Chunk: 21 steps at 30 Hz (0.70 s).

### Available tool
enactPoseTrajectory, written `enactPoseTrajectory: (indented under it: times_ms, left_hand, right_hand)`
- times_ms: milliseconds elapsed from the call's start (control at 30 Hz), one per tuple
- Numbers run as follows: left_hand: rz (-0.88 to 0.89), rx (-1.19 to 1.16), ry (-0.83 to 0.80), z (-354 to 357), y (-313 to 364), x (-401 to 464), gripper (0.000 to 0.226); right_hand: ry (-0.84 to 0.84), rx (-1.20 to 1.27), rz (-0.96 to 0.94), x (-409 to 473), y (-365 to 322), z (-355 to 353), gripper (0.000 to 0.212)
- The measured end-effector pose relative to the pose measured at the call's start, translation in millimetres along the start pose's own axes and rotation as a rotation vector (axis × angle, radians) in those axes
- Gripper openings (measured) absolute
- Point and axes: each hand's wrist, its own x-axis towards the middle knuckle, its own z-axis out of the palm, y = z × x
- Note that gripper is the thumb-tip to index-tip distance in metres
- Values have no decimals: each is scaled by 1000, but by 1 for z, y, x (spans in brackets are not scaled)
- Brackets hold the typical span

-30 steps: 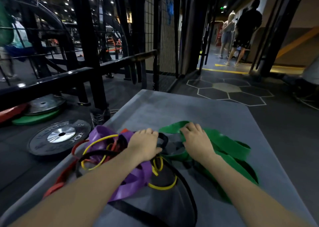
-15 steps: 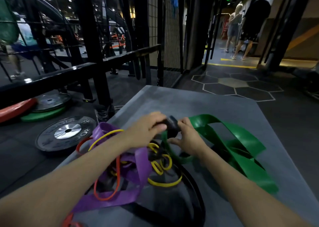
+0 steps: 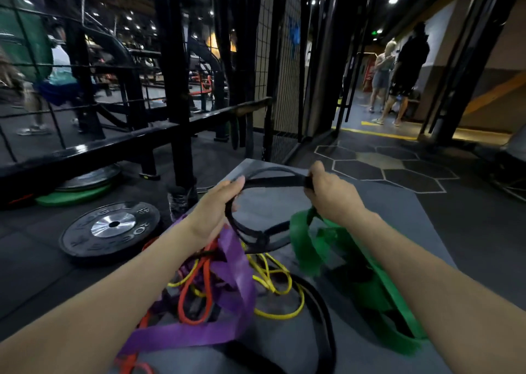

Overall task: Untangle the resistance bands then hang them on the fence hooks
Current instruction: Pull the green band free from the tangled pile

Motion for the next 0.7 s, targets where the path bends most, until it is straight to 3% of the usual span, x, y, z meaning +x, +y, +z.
enactPoseTrajectory:
  times_ms: [133, 300, 433, 533, 700]
  left_hand:
    - [64, -73, 236, -9, 2, 17, 36]
    - [134, -233, 289, -8, 21, 19, 35]
    - [63, -245, 397, -25, 16, 15, 37]
    - [24, -155, 434, -41, 7, 14, 38]
    - [-23, 78, 338, -54, 3, 14, 35]
  right_hand:
    - [128, 25, -70, 11, -11, -12, 19]
    - [-167, -122, 102, 2, -7, 5, 16]
    - [-319, 11, 227, -14, -1, 24, 7]
    - [-191, -1, 225, -4, -4, 12, 16]
    - [106, 70, 99, 27, -15, -35, 10]
